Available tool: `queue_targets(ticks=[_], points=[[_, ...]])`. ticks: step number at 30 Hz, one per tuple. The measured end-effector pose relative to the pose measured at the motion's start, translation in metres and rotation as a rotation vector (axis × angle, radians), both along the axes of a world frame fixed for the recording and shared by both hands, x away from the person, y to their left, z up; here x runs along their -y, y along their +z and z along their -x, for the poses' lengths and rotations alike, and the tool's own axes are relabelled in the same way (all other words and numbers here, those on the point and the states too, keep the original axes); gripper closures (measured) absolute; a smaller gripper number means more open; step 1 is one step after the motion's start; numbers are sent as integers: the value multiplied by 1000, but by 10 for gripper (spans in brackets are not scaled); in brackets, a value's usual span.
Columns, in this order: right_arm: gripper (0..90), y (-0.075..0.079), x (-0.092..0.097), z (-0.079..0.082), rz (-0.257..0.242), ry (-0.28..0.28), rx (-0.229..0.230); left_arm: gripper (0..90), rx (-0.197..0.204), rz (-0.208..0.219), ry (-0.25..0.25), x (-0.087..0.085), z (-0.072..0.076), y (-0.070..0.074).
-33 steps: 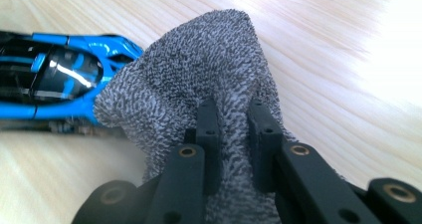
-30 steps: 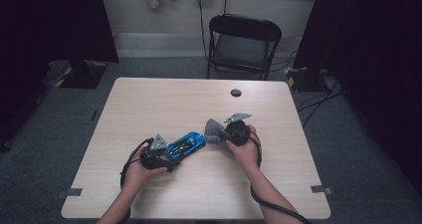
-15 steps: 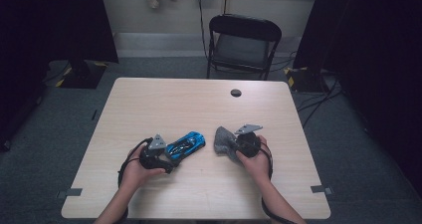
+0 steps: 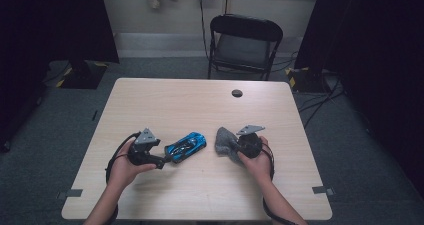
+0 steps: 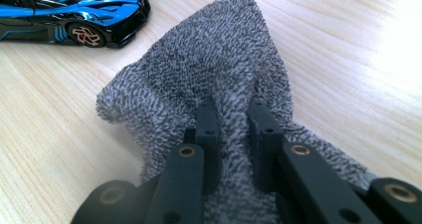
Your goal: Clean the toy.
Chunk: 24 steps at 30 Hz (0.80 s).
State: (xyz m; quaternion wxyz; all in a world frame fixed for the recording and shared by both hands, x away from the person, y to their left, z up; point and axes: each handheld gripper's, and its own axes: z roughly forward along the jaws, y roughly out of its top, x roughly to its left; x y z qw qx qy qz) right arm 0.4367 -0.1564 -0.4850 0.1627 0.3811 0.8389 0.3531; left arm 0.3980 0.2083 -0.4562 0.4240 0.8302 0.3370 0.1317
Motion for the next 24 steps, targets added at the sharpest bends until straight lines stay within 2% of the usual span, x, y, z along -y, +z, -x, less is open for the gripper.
queue_targets(ticks=[2,7,13,17,19,24], points=[[784,0,0,0,-2,1,3,169,-10,28,-7,4,-6,0],[783,0,0,-1,2,3,-2,173,-43,15,6,10,-21,-12],[783,0,0,0,-1,-1,-5,209,-64,-3,-10,18,-23,-19],[783,0,0,0,-1,-1,-3,289,-61,-7,-17,18,-25,-21],[783,0,0,0,-1,-2,-5,307,-81,1,-21,17,-26,-23],[783,1,0,-1,1,4,-7,358,-100,32,-28,15,-26,-27]])
